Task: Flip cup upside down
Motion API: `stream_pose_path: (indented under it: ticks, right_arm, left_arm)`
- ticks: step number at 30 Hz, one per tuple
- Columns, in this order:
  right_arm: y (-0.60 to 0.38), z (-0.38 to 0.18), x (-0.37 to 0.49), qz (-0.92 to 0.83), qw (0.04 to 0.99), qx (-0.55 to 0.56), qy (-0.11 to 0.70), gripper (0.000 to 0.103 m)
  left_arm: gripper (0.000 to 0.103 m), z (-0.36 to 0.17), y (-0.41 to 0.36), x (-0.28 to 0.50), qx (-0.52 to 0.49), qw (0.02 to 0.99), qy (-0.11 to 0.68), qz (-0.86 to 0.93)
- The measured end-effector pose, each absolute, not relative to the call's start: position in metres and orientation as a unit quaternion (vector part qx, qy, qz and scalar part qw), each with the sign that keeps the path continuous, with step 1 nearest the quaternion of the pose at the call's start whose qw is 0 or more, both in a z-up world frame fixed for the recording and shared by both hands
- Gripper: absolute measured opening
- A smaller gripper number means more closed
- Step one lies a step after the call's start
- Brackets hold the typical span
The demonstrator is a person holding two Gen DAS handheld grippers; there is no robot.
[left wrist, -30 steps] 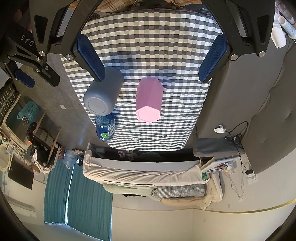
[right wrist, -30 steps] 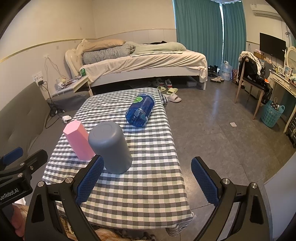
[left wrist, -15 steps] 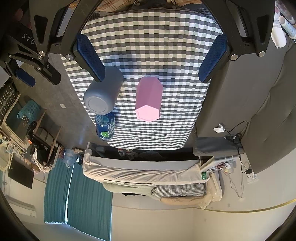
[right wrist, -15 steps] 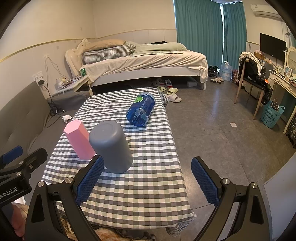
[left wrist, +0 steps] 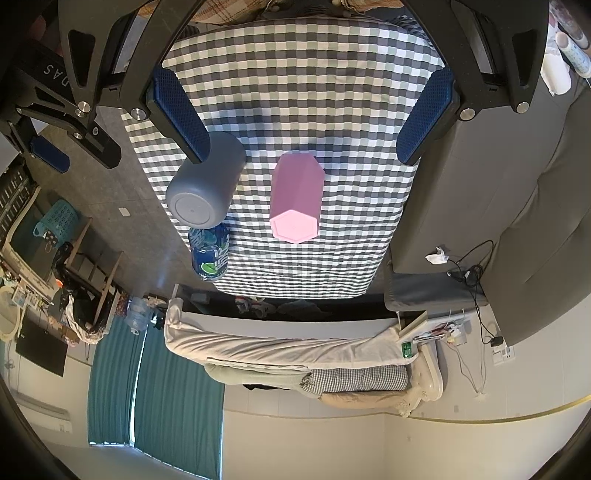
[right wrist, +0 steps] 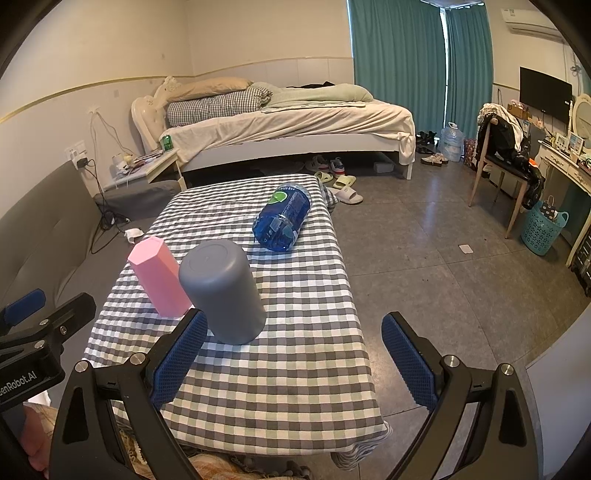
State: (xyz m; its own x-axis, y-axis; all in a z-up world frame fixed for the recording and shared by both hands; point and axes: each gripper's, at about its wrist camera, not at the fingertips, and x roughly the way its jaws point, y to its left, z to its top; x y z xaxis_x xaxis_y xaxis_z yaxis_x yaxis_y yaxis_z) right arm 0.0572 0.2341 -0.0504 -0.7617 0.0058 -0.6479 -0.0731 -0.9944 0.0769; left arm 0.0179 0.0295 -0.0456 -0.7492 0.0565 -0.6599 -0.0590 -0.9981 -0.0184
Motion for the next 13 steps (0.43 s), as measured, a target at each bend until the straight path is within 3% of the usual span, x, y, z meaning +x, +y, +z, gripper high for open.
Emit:
stream_pose_path:
  ticks: [13]
  right_arm:
    - [0.2325,-0.0505,0.0577,0.937,0.021,-0.346,0.048,0.096]
  left_arm:
    - [0.103,-0.0467,0.0299,0.0183,-0.354,0.026,0.001,0.935]
